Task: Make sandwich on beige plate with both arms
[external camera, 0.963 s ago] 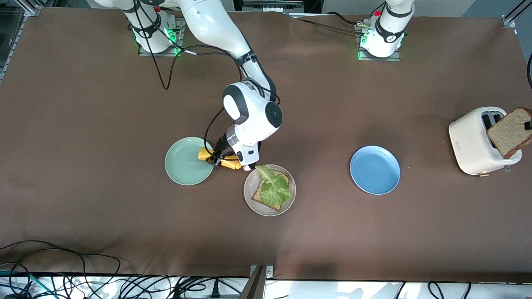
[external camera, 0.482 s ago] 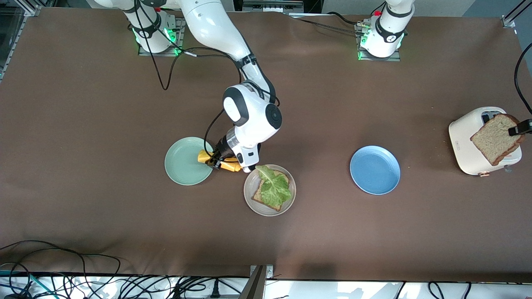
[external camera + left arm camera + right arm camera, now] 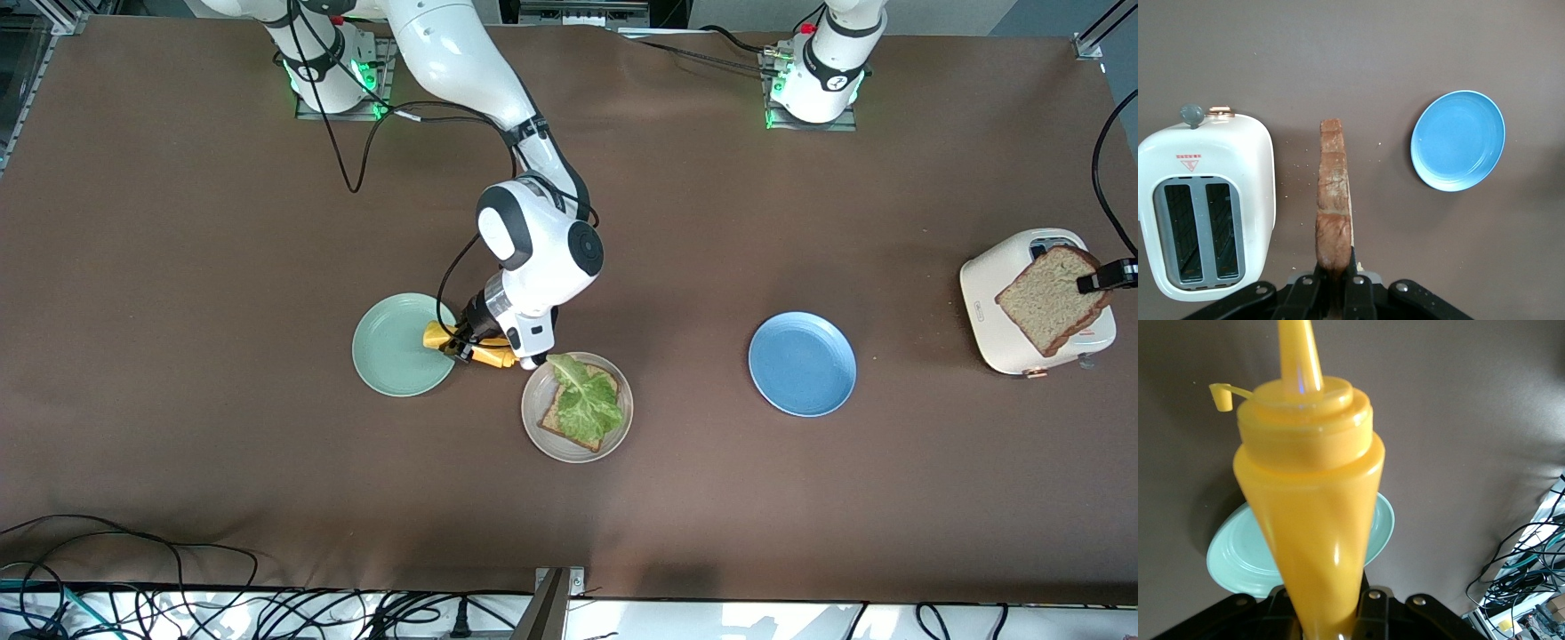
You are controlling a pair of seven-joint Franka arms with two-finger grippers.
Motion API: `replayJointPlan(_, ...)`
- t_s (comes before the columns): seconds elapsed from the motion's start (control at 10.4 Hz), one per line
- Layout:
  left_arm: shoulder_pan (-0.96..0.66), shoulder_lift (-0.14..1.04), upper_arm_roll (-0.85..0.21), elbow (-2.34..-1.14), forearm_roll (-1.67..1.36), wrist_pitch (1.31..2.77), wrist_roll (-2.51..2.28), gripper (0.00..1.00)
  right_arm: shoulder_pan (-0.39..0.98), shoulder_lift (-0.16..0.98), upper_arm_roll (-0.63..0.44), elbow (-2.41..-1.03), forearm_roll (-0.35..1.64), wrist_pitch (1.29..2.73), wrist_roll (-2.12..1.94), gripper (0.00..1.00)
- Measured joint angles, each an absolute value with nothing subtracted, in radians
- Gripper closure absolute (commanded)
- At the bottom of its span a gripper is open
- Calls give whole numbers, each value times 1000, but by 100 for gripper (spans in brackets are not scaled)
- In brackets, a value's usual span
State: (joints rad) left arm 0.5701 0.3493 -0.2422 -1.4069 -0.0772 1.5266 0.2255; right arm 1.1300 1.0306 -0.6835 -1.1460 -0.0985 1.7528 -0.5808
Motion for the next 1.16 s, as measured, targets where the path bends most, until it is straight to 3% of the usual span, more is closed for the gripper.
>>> replayJointPlan(0.67, 569, 349, -248, -1409, -77, 1526, 202, 100, 1119, 1003, -697, -1149, -80, 1749, -582, 100)
replayJointPlan(1.16, 567, 349, -303, -1410, -78, 1526, 125, 100, 1032, 823, -689, -1258, 100, 1723, -674, 100)
